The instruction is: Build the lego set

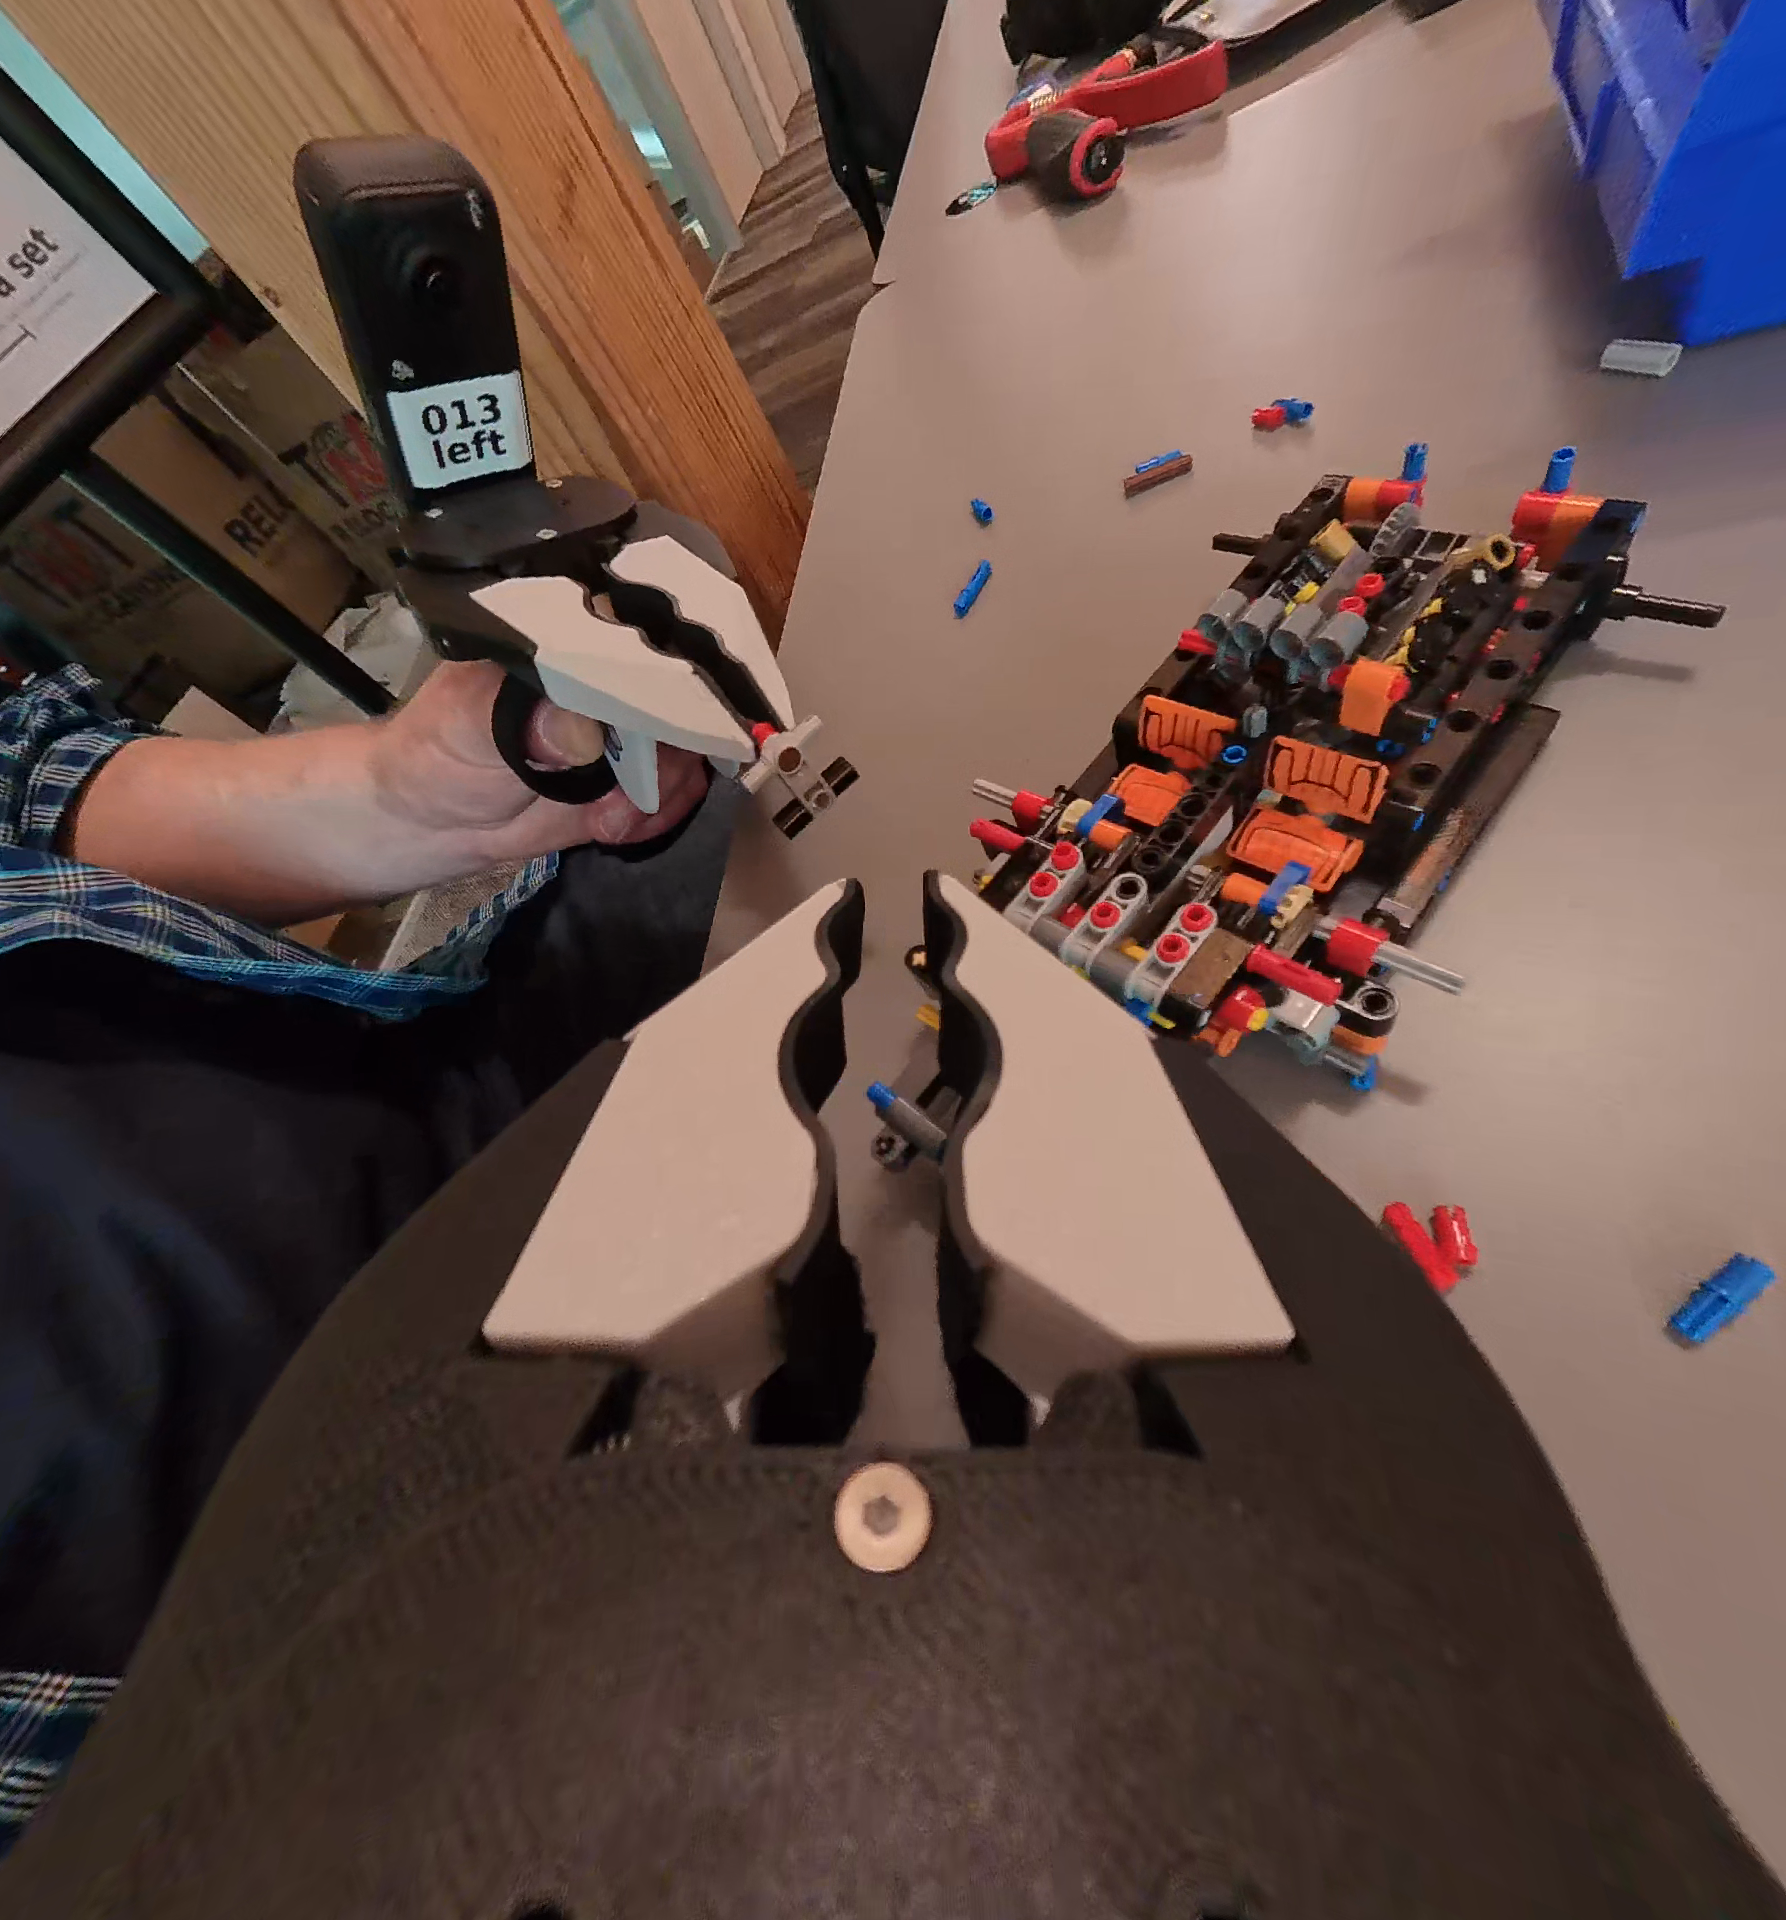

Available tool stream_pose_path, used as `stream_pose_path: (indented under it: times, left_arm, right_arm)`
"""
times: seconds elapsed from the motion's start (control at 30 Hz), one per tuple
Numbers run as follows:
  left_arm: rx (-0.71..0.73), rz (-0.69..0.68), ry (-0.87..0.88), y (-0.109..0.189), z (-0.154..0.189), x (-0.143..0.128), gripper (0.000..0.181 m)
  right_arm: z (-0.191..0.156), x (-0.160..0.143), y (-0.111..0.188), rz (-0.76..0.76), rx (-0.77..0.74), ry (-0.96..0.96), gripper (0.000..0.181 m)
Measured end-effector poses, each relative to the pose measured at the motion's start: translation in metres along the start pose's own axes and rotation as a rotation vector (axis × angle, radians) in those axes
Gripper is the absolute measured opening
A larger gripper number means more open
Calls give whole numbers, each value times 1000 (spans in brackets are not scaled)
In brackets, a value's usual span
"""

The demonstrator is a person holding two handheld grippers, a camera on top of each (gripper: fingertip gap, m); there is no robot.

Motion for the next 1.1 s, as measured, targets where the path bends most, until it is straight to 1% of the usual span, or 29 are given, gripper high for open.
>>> stream_pose_path:
  times: [0.27, 0.5, 0.67, 0.77, 1.1]
  left_arm:
    - [-13, 2, -2, -5, 1, 3, 6]
    - [0, -6, -24, -7, -3, 6, 6]
    - [6, 8, -11, -9, -9, 10, 6]
    - [5, 0, -9, -11, -12, 8, 6]
    - [3, 5, 41, -12, -19, 4, 6]
  right_arm:
    - [4, 5, 9, 43, -7, -7, 10]
    - [17, 5, 22, 79, -51, -11, 11]
    - [28, 3, 33, 110, -76, -42, 17]
    - [34, 1, 35, 121, -86, -59, 24]
    - [43, -4, 38, 133, -79, -117, 31]
Point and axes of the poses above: each gripper's, where its closed fingertips meet, y back along the fingers, x out of its top, z = x × y across the jaws, the point moved 1 cm from there along y, back along the fingers, and after that the axes turned 9 degrees about z, right-handed, at the moved point
